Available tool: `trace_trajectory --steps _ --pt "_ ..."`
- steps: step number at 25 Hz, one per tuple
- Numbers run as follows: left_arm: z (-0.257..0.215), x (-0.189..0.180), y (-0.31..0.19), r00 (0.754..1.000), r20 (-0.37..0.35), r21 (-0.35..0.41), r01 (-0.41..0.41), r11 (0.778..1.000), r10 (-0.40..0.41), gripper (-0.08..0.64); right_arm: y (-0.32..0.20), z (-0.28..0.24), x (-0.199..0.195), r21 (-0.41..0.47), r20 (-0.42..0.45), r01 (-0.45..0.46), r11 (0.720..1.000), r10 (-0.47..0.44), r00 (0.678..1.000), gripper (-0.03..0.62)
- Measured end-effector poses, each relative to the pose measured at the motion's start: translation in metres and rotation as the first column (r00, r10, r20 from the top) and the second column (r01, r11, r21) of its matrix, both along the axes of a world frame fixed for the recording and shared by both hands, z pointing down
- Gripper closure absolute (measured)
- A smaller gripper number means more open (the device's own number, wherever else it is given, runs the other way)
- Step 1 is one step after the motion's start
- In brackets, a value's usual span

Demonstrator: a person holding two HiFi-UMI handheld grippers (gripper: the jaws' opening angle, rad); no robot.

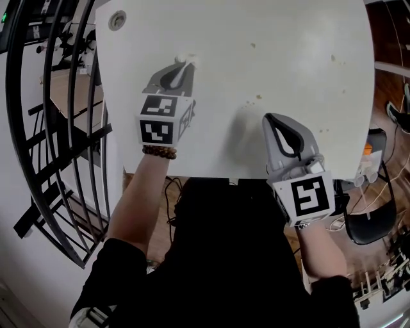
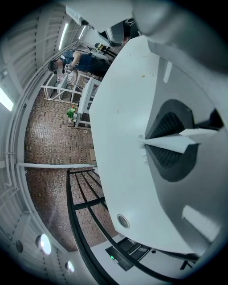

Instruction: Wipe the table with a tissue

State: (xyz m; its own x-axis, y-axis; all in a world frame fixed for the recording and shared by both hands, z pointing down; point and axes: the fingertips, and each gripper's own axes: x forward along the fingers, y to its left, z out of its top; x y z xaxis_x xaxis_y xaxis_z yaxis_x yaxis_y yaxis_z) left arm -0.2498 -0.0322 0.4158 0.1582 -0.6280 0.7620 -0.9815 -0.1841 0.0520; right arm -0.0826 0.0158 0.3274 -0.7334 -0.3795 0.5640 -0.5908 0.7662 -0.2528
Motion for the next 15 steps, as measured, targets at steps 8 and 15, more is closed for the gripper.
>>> trace_trajectory --steps 8,15 --pt "-0.008 0.018 0.001 1.000 0.001 0.010 -0.031 0.999 0.031 0.537 0.000 -0.006 0.013 0.010 0.008 -0.026 1.000 0.026 1.000 0.604" --pt "-0.005 0.036 0.007 0.997 -0.016 -0.001 -0.070 0.998 0.070 0.537 0.002 -0.007 0.021 0.011 0.003 -0.049 0.999 0.049 0.999 0.604"
